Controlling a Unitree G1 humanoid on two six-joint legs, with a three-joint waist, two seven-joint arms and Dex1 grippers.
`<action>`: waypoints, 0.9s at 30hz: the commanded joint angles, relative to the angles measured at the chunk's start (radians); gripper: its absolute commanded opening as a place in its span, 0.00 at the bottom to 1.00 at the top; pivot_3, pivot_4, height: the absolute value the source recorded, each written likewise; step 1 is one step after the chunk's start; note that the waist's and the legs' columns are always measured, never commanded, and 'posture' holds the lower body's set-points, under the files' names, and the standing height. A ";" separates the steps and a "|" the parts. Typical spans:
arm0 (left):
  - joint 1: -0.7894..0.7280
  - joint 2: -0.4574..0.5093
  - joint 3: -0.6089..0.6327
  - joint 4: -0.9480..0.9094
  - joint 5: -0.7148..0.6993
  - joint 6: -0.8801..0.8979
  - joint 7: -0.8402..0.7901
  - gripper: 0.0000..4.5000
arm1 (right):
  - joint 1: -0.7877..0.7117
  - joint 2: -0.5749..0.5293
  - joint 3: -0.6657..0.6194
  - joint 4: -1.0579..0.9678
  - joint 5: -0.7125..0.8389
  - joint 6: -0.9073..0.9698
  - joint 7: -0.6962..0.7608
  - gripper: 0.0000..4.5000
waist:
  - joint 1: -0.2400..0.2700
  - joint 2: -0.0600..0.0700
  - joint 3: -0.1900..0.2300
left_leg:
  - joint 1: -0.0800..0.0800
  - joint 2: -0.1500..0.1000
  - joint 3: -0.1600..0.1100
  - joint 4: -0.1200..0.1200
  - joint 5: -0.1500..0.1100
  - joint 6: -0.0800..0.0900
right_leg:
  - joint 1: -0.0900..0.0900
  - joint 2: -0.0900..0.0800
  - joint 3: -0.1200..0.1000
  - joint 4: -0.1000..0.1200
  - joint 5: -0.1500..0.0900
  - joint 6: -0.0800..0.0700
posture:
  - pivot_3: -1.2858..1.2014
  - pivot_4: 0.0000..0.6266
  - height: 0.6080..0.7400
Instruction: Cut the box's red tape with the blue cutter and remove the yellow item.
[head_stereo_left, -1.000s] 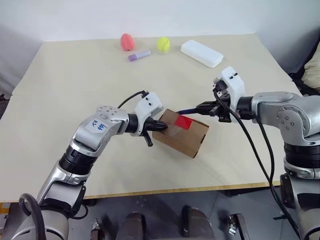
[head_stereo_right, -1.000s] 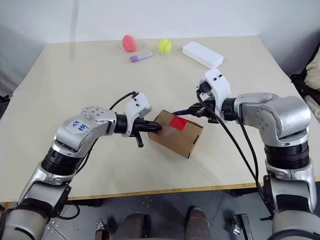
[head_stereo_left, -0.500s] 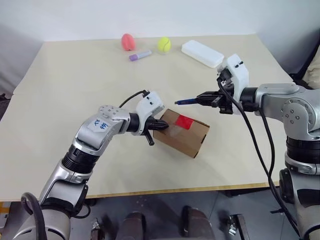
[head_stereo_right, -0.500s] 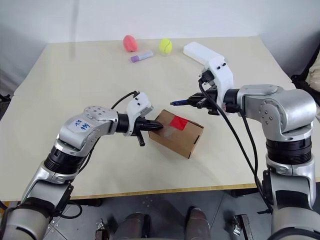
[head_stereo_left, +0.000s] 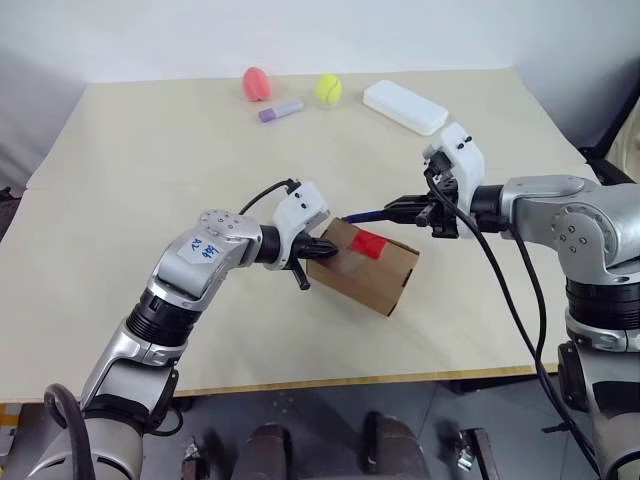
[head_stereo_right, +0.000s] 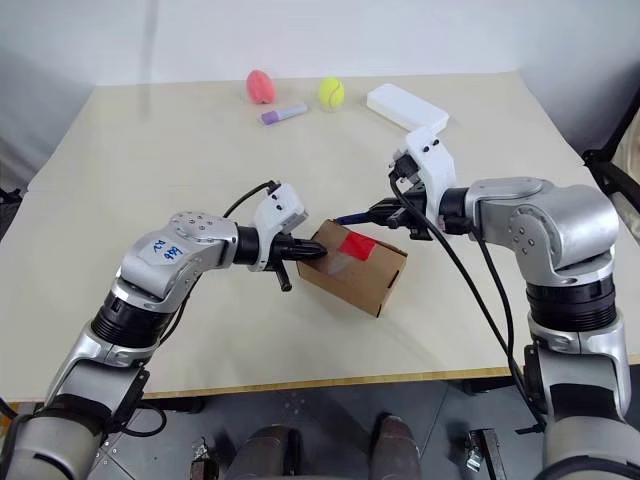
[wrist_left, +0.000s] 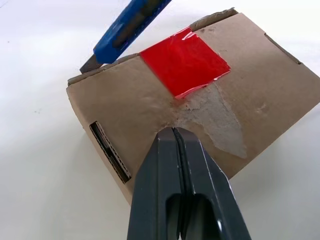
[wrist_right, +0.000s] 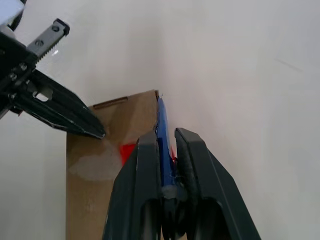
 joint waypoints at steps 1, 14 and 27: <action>-0.008 0.006 -0.004 0.012 0.022 0.006 0.003 0.00 | 0.012 -0.026 0.004 -0.012 -0.009 -0.022 0.013 0.04 | 0.000 0.000 0.000 | 0.000 0.000 0.000 0.000 0.000 0.000 | 0.000 0.000 0.000 0.000 0.000 0.000 | 0.52 0.24 1.00; -0.005 -0.001 -0.004 0.018 0.028 0.002 0.005 0.00 | -0.017 -0.072 -0.017 -0.029 0.002 -0.015 0.032 0.04 | 0.001 0.000 0.000 | 0.000 0.000 0.000 0.002 0.000 0.001 | 0.001 0.000 0.000 0.000 0.000 0.000 | 0.52 0.24 1.00; 0.000 -0.009 -0.001 0.014 0.034 0.008 0.004 0.00 | -0.026 -0.044 -0.029 -0.039 0.034 0.003 0.025 0.04 | 0.001 0.000 0.000 | 0.000 0.000 0.000 0.003 -0.001 0.001 | 0.000 0.000 0.000 0.000 0.000 0.000 | 0.52 0.24 1.00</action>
